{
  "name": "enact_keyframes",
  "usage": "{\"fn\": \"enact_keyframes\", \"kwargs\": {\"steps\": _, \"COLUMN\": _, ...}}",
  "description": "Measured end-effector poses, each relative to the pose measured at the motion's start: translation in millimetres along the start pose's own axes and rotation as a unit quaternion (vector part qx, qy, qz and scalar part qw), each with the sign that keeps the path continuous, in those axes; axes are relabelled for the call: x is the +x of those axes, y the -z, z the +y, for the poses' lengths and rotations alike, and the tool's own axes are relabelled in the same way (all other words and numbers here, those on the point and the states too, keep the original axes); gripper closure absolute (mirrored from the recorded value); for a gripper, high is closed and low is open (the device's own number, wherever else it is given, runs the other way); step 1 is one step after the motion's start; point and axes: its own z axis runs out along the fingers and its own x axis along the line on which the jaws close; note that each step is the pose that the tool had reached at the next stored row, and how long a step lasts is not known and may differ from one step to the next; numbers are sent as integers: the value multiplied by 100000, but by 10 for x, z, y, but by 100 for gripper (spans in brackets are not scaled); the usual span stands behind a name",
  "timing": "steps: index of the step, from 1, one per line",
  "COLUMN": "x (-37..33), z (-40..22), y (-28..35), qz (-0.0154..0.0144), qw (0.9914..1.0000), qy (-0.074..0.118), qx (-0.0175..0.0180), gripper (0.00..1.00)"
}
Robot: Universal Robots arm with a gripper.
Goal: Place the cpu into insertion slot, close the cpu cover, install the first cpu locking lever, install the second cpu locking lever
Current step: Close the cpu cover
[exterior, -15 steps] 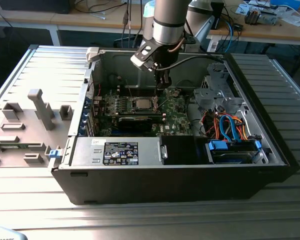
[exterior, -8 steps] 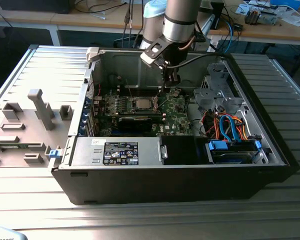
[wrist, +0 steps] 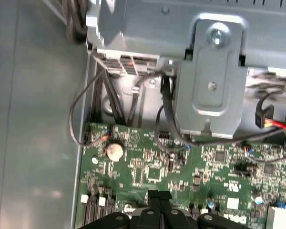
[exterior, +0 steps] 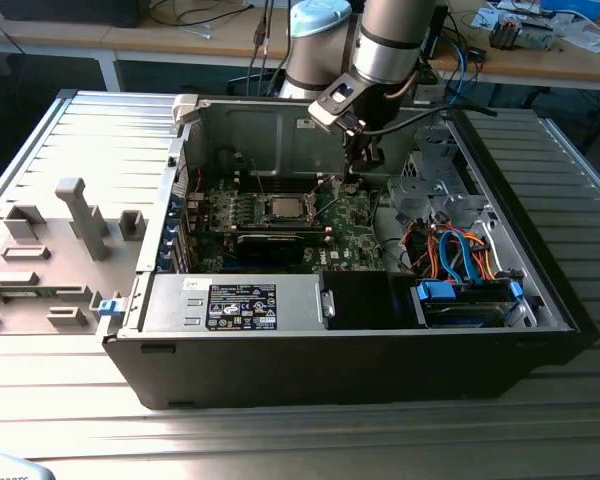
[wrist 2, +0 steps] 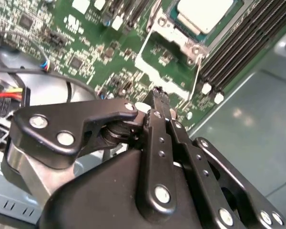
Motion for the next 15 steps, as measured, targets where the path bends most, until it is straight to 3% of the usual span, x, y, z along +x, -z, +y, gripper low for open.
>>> {"fn": "enact_keyframes", "kwargs": {"steps": 3, "x": -4, "z": 39, "y": -13, "qz": 548, "qw": 99998, "qy": -179, "qx": 395, "gripper": 89}}
{"fn": "enact_keyframes", "kwargs": {"steps": 10, "x": -6, "z": 46, "y": -129, "qz": 779, "qw": 99944, "qy": -3211, "qx": 616, "gripper": 89}}
{"fn": "enact_keyframes", "kwargs": {"steps": 15, "x": 8, "z": -74, "y": -152, "qz": 818, "qw": 99943, "qy": -3206, "qx": 601, "gripper": 89}}
